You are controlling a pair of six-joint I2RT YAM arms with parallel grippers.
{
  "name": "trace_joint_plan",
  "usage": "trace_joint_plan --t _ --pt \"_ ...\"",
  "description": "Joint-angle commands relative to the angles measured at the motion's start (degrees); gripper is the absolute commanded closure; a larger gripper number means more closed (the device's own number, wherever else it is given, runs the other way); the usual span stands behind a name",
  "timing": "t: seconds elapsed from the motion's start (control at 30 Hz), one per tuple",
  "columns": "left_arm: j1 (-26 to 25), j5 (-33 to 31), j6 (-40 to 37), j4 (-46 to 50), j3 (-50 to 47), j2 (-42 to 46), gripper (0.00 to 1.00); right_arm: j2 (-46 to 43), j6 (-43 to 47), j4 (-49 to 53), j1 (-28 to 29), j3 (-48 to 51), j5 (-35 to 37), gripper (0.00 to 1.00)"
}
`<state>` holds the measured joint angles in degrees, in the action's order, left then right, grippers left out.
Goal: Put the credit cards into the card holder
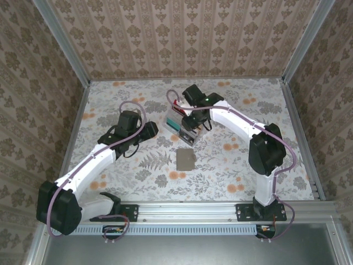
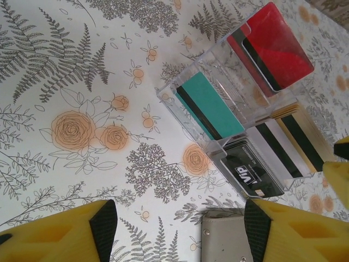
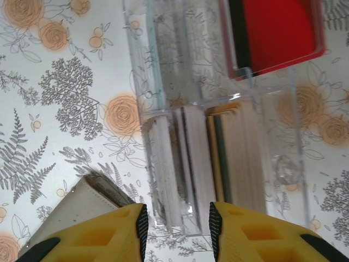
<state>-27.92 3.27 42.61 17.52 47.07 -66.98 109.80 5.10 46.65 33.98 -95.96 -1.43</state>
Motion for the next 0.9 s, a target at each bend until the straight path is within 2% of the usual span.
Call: trace_joint_plan --t 0.0,0.2,0.87 --pt "0.4 0.3 2.0 -1.4 -1.7 1.2 0.32 0.0 -1.7 0.2 1.9 1.1 3.1 0.64" --pt "0.5 -0.2 3.8 -1.7 -3.3 1.9 0.31 2.0 -2.1 0.5 4.9 2.5 4.9 0.64" --pt "0.9 -0.9 6.4 -3.0 -7.0 4.6 0.3 8.7 -0.8 -4.1 9.3 3.9 22.3 0.61"
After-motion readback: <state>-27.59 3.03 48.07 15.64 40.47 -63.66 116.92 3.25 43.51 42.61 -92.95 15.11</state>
